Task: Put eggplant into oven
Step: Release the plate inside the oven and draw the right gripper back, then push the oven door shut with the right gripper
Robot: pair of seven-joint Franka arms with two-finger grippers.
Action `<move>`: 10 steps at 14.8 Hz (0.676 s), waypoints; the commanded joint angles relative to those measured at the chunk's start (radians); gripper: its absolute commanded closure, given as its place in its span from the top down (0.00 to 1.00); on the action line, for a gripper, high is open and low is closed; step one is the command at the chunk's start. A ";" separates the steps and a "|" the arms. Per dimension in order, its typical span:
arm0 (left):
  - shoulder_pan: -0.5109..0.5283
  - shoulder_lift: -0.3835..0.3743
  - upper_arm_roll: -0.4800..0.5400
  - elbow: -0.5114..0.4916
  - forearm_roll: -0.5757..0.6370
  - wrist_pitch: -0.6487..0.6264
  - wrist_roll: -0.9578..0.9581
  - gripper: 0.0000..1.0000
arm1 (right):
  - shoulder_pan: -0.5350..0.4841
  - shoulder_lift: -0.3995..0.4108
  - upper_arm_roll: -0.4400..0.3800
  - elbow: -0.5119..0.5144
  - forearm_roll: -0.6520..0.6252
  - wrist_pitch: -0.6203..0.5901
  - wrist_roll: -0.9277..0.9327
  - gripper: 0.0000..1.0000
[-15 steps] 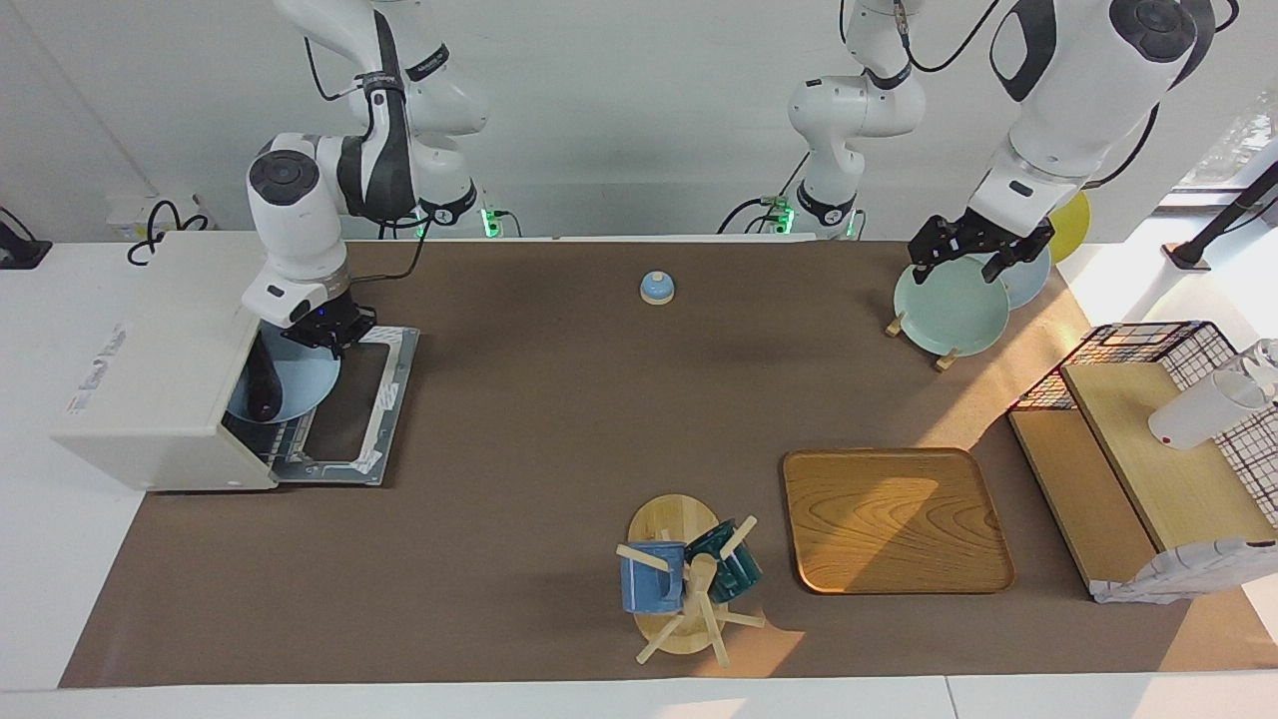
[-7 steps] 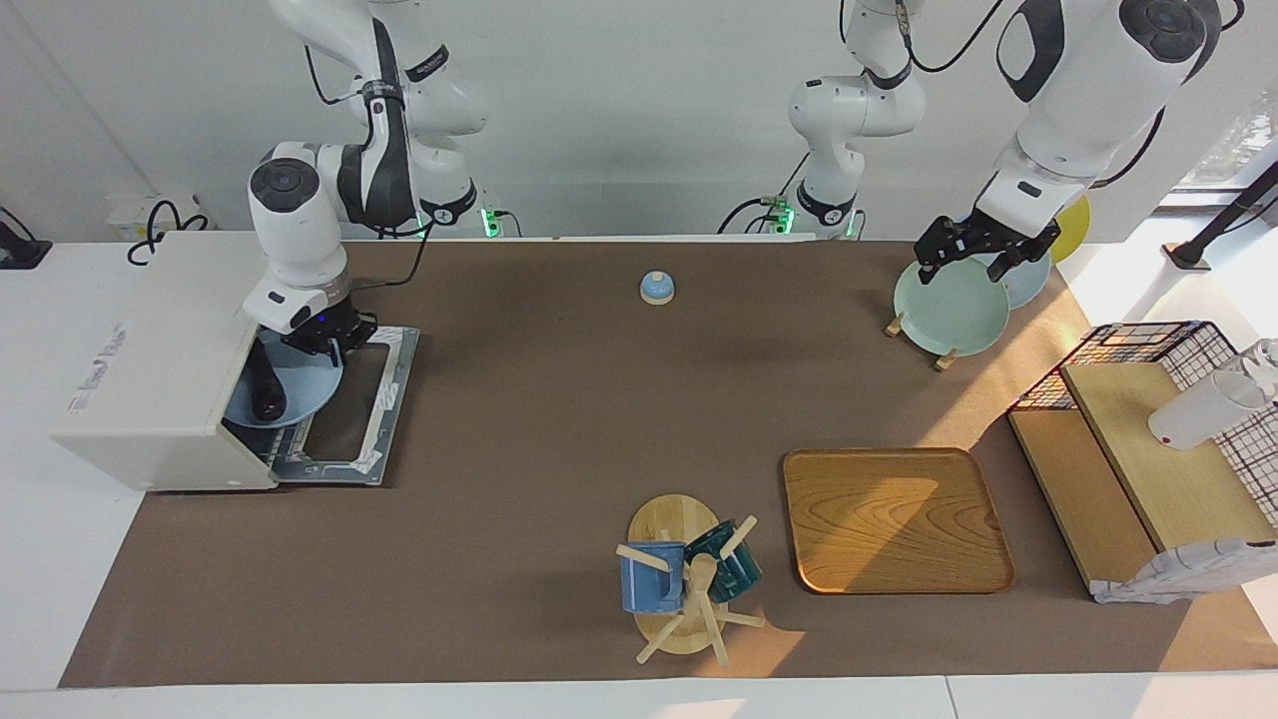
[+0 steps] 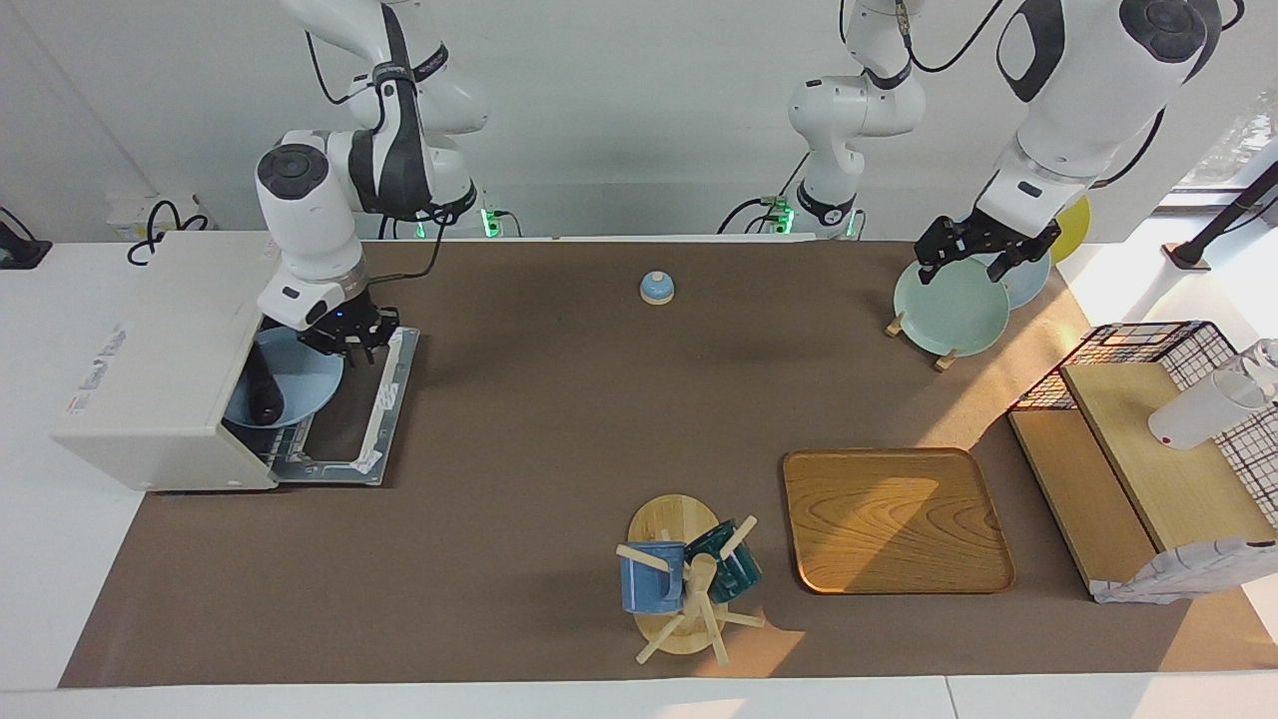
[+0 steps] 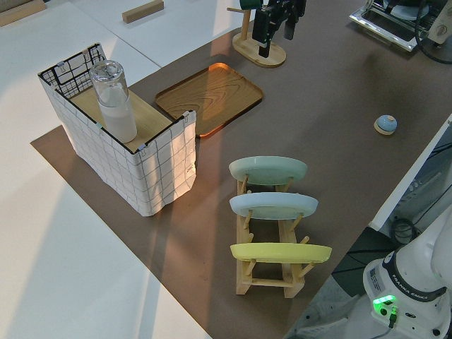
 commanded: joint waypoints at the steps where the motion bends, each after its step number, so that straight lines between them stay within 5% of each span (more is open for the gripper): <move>1: 0.011 -0.017 -0.006 -0.009 0.014 -0.010 0.002 1.00 | 0.005 0.102 -0.002 0.009 -0.008 0.068 0.074 0.00; 5: 0.011 -0.018 -0.006 -0.009 0.014 -0.010 0.002 1.00 | -0.023 0.133 -0.003 -0.010 -0.131 0.088 0.067 0.00; 10: 0.011 -0.018 -0.006 -0.009 0.014 -0.010 0.002 1.00 | -0.072 0.130 -0.002 -0.078 -0.133 0.179 0.065 0.00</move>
